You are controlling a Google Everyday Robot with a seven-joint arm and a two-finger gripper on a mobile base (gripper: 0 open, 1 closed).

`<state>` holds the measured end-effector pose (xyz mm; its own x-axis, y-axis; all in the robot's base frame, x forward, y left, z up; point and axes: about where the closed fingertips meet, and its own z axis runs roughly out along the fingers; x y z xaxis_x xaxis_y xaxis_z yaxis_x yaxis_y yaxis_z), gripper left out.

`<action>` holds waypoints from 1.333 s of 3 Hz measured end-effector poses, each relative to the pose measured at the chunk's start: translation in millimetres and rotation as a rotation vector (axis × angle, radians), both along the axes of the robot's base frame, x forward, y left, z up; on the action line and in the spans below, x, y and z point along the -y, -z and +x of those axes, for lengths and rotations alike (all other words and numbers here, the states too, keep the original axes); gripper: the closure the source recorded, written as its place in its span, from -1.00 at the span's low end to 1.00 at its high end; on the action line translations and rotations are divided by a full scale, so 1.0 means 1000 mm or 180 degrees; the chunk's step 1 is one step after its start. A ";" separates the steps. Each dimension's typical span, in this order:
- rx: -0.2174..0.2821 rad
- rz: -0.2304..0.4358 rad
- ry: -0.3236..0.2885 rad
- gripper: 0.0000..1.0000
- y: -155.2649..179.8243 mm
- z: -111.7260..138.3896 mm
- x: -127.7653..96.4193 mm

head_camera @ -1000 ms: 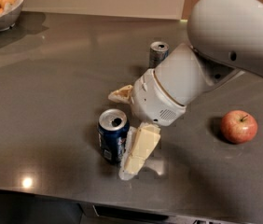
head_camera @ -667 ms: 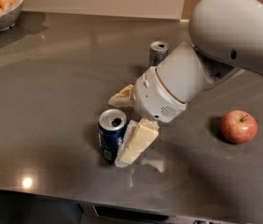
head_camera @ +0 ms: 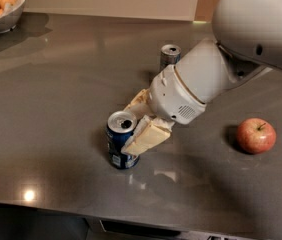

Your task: Move pepsi can near redbull can

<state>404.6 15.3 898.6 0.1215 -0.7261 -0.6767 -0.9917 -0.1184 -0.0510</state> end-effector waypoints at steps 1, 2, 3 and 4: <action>-0.0044 0.0045 0.0115 0.76 -0.010 0.009 0.011; -0.0076 -0.0030 0.0351 1.00 -0.014 0.030 0.030; -0.0100 -0.0136 0.0665 1.00 -0.015 0.056 0.057; -0.0086 -0.0243 0.1004 1.00 -0.016 0.082 0.088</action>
Offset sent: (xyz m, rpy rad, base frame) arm 0.0602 -0.0625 0.0177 -0.0489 0.0420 -0.2256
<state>486.6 -72.9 914.9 -0.1348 -0.7738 -0.6189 -0.9809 0.1924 -0.0270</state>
